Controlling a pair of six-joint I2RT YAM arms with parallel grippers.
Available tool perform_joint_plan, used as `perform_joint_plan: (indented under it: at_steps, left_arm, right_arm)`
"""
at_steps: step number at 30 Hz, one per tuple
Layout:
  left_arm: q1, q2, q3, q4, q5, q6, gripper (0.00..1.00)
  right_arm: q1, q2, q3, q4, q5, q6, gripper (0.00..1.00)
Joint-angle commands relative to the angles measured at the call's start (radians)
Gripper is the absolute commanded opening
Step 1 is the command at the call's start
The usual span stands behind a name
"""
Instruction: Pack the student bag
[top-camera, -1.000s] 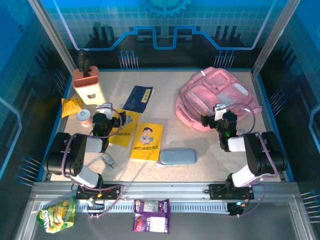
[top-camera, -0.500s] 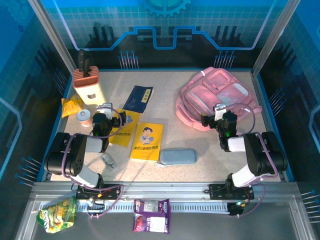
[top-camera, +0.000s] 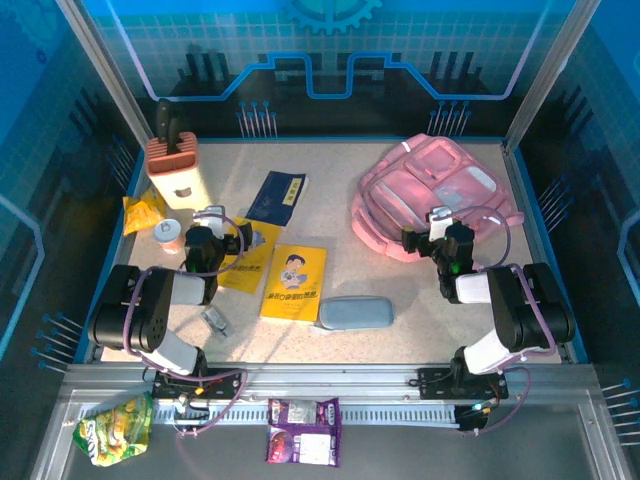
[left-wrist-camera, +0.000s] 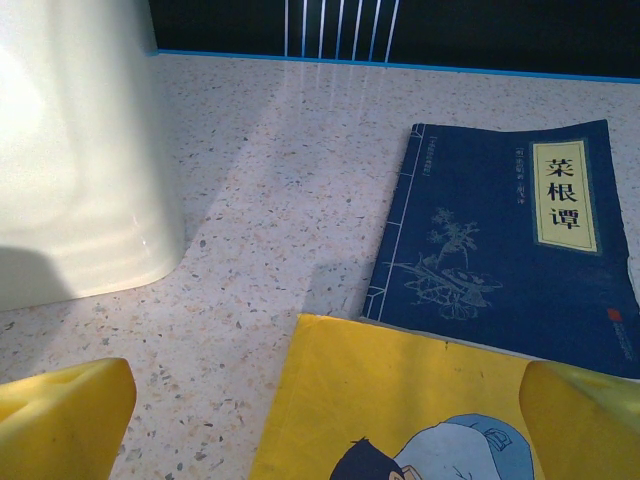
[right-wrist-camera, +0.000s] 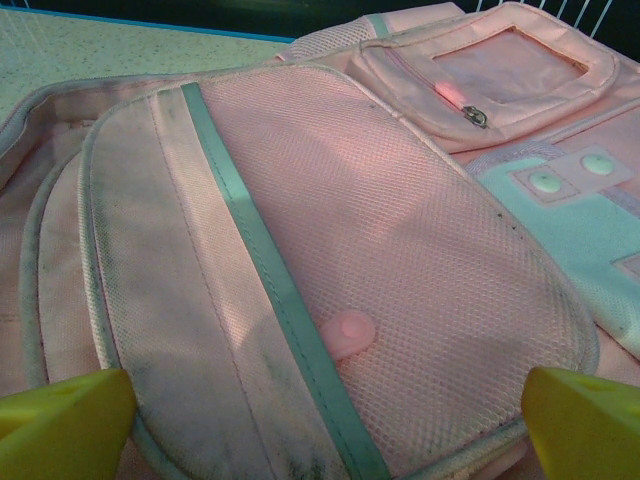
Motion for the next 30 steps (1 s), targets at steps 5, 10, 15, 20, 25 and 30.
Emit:
perform_joint_plan:
  at_steps: [5, 10, 15, 20, 25, 30]
  left_arm:
    - [0.012, -0.014, 0.010, 0.008, 0.016, 0.020, 0.99]
    - [0.012, -0.117, 0.024, -0.108, 0.045, 0.028, 0.99]
    - [0.012, -0.197, 0.077, -0.284, 0.064, 0.018, 0.99]
    - [0.012, -0.265, 0.148, -0.472, 0.101, -0.028, 0.99]
    - [0.012, -0.338, 0.176, -0.540, 0.188, -0.101, 0.99]
    - [0.018, -0.407, 0.189, -0.624, 0.150, -0.293, 0.99]
  right_arm:
    - [0.009, -0.008, -0.020, 0.095, 0.029, -0.021, 1.00]
    - [0.012, -0.114, -0.078, 0.116, 0.062, -0.011, 1.00]
    - [0.008, -0.281, -0.034, -0.105, 0.028, -0.005, 1.00]
    - [-0.002, -0.452, 0.062, -0.387, 0.112, 0.188, 1.00]
    - [-0.059, -0.563, 0.100, -0.580, 0.076, 0.327, 1.00]
    - [-0.176, -0.636, 0.072, -0.701, 0.071, 0.578, 1.00]
